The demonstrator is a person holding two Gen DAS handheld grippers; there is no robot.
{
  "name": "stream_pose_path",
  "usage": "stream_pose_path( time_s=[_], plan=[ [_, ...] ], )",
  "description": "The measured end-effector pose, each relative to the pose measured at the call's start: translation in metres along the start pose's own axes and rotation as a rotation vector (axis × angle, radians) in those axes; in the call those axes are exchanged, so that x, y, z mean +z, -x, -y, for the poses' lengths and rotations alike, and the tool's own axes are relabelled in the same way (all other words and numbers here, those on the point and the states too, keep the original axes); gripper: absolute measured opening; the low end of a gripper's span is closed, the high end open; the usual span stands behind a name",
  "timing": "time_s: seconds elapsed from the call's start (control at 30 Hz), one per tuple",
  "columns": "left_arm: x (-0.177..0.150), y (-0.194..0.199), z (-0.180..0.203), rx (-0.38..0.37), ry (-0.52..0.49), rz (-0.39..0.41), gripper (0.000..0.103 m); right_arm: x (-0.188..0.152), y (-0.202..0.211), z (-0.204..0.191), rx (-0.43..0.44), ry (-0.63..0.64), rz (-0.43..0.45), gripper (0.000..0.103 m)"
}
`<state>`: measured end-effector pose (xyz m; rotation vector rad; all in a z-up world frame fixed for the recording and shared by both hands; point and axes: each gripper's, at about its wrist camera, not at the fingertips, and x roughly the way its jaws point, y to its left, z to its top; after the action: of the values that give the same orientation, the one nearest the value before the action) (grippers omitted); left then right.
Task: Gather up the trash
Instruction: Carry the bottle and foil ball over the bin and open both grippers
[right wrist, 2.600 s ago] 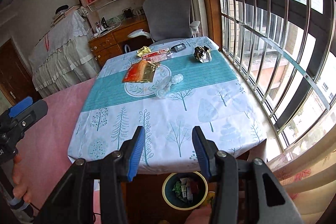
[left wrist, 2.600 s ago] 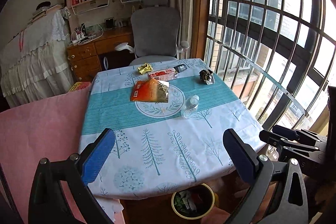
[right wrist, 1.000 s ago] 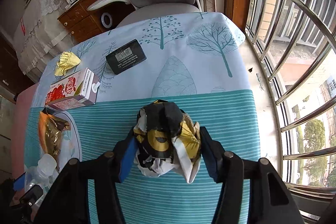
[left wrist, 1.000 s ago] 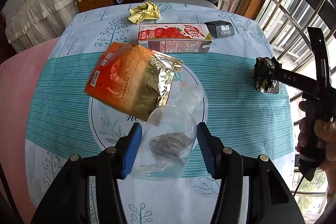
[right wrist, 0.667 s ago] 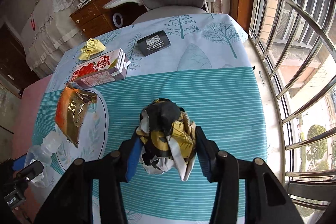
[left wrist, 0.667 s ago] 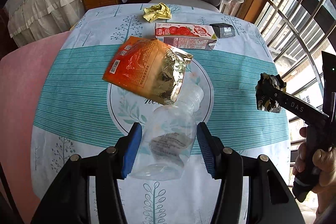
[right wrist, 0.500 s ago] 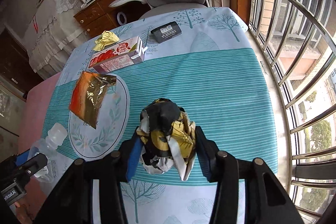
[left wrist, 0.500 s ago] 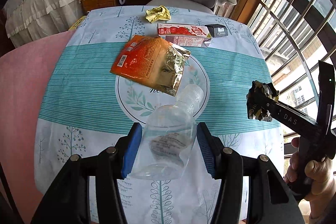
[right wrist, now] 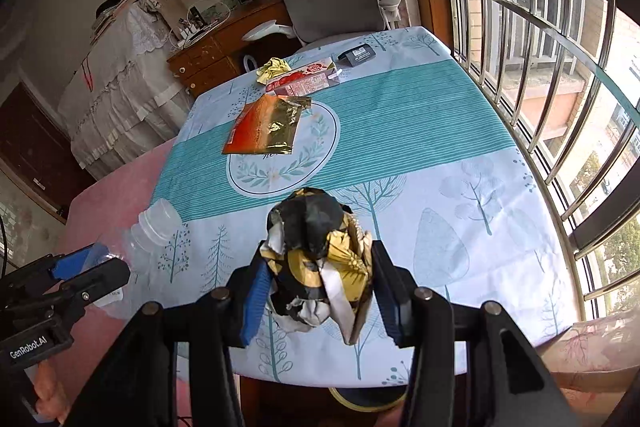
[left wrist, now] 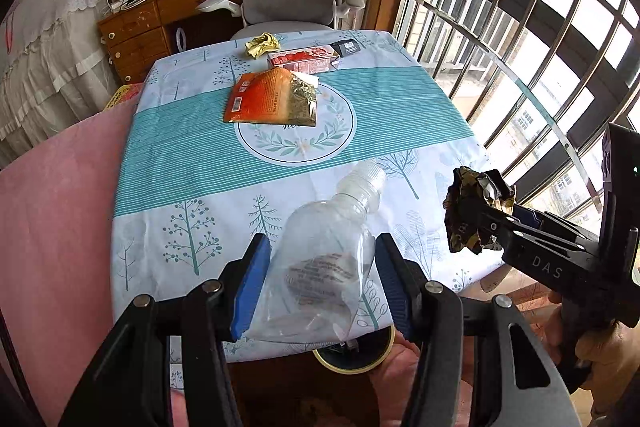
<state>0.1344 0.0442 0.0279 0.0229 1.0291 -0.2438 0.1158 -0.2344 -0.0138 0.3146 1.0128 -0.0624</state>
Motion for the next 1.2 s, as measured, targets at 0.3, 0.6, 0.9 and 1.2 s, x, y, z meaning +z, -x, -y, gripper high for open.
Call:
stream_pose_path(
  time_s=[0.3,0.6,0.9,1.2],
  plan=[
    [-0.074,0.031,-0.001,-0.066,-0.054,-0.038,0.053,-0.104,0.029,-0.014,-0.070,-0.037,-0.098,0.048],
    [-0.124,0.005,0.024,-0.099,-0.042,-0.130,0.053,-0.158,0.017,0.002,-0.089,-0.070,-0.208,0.048],
    [-0.205,-0.103,0.070,-0.114,-0.060,-0.253,0.053,-0.246,-0.071,0.062,-0.080,-0.185,-0.362,0.048],
    [-0.265,-0.245,0.073,-0.096,0.051,-0.349,0.054,-0.299,-0.193,0.120,-0.097,-0.234,-0.445,0.050]
  ],
)
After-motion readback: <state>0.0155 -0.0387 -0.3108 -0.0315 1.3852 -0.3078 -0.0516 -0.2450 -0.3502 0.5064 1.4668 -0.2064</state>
